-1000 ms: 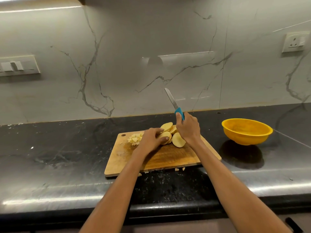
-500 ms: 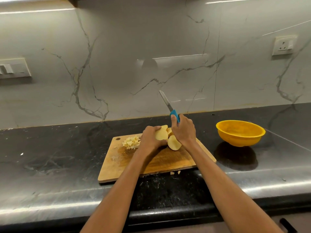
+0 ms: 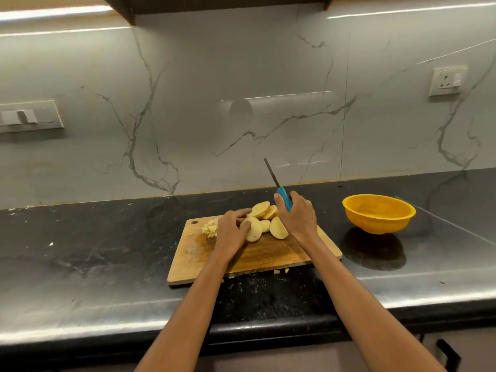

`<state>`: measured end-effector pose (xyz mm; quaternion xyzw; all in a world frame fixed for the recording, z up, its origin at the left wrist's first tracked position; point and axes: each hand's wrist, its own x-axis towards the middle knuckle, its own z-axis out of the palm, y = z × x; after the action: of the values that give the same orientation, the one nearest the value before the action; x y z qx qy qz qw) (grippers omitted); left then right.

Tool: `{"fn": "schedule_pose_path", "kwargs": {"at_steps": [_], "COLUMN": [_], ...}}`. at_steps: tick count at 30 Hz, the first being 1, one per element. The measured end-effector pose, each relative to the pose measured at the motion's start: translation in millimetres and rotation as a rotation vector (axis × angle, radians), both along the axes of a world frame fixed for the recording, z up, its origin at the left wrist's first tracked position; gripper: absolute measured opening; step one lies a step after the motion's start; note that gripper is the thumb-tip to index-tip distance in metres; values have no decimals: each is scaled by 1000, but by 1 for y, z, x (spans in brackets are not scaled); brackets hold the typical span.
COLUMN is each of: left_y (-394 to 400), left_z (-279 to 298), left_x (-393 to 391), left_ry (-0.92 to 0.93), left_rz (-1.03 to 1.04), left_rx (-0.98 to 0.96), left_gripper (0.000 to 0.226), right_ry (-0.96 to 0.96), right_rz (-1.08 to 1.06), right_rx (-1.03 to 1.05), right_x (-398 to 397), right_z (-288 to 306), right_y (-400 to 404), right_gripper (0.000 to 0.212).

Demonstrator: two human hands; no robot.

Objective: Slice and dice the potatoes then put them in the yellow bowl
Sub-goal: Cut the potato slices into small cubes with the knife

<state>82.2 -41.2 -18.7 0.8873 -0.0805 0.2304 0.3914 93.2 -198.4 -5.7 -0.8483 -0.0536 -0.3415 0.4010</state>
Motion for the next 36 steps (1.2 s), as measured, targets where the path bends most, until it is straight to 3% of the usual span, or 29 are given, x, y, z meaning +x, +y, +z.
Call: {"fn": "schedule_pose_path", "kwargs": {"at_steps": [8,12,15,19,23,28,36], "left_y": [11,20,25,36,37,36,21], "left_z": [-3,-13,-18,-18,-18,-19,-3], "left_x": [-32,-48,-52,-52,-56,-62,-56], "left_ry": [67,9,71,230,180,182,225], "left_rz": [11,32,-39,-160,-169,-180,-174], "left_rx": [-120,24,150,212,225,220,13], "left_gripper": [27,27,35,51,55,80,77], "right_ry": [72,154,275,507,677,660,457], "right_rz": [114,207,253,333,350,275,193], "right_rx": [41,109,154,156,95,-10,27], "right_x": [-29,-47,-59,-87,-103,-114,-96], "right_z": [-7,-11,-13,-6,-8,-12,-12], "right_y": [4,11,11,13,13,10,4], "right_gripper": [39,31,30,47,48,48,44]}}
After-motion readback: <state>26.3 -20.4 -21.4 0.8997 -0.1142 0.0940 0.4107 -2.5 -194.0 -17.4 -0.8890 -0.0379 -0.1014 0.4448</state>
